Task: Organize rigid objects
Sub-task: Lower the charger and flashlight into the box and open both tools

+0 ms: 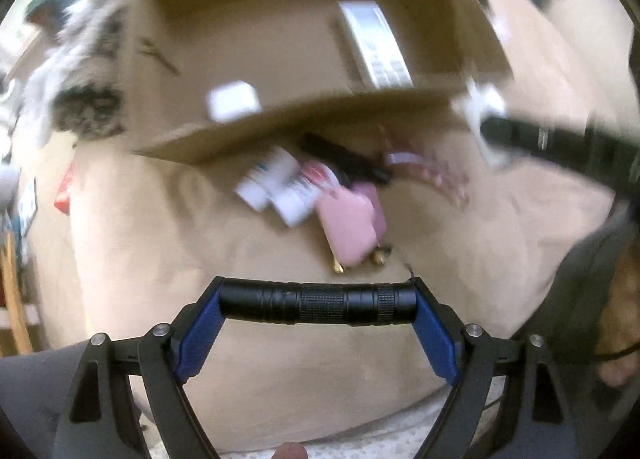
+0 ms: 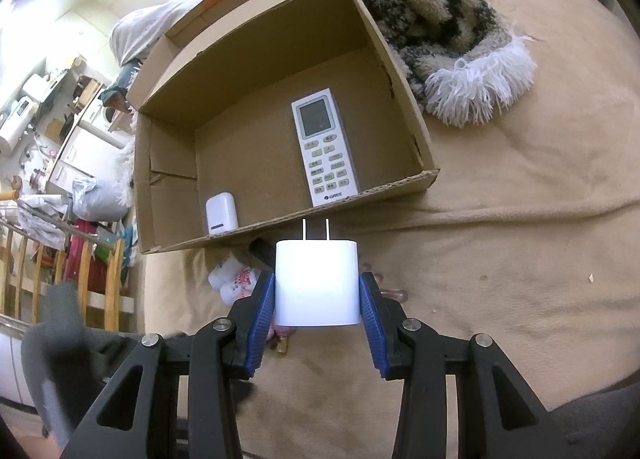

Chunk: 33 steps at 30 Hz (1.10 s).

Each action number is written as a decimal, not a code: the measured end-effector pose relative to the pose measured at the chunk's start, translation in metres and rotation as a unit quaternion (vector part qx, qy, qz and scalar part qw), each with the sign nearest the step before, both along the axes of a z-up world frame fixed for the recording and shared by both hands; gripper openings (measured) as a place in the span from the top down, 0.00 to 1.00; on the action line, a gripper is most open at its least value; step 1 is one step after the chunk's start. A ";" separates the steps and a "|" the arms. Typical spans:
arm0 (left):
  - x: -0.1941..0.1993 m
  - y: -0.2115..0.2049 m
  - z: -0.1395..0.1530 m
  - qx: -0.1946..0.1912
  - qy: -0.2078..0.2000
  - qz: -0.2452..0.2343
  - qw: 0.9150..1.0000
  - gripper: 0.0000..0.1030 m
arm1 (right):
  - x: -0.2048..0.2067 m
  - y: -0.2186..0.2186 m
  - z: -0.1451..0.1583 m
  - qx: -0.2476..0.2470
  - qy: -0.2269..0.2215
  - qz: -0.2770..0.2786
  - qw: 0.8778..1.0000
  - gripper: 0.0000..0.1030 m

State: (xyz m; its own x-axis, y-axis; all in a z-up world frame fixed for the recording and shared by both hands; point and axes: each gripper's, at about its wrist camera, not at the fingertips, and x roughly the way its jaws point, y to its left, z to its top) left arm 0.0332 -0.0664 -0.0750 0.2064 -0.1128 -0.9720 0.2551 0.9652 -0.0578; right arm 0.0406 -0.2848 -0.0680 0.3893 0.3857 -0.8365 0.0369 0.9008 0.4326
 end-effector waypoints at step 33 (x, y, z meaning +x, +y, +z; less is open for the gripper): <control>0.108 0.053 0.171 -0.057 -0.252 0.177 0.950 0.17 | 0.079 0.011 0.088 0.003 -0.132 0.031 0.991 0.58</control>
